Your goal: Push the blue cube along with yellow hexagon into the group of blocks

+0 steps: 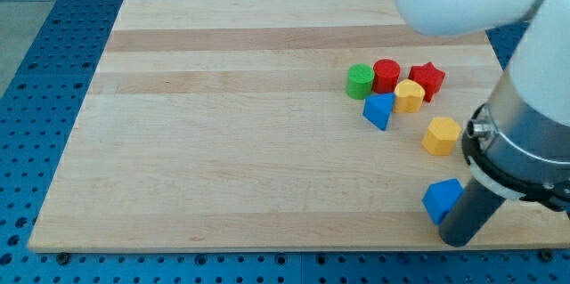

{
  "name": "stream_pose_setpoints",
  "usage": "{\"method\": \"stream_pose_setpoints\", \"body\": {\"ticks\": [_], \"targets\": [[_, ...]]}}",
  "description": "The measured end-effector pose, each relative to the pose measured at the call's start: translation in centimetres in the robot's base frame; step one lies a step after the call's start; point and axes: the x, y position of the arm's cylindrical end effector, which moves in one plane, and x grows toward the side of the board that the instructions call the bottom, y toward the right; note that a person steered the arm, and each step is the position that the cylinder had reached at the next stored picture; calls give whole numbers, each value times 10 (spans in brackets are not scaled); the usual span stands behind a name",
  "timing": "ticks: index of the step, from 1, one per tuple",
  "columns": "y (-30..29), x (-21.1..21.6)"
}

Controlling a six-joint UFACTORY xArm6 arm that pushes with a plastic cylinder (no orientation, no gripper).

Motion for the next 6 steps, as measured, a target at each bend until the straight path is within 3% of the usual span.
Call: {"method": "stream_pose_setpoints", "body": {"ticks": [1, 3, 4, 6], "targets": [[-12, -22], [-47, -134], [-54, -150], [-51, -36]]}}
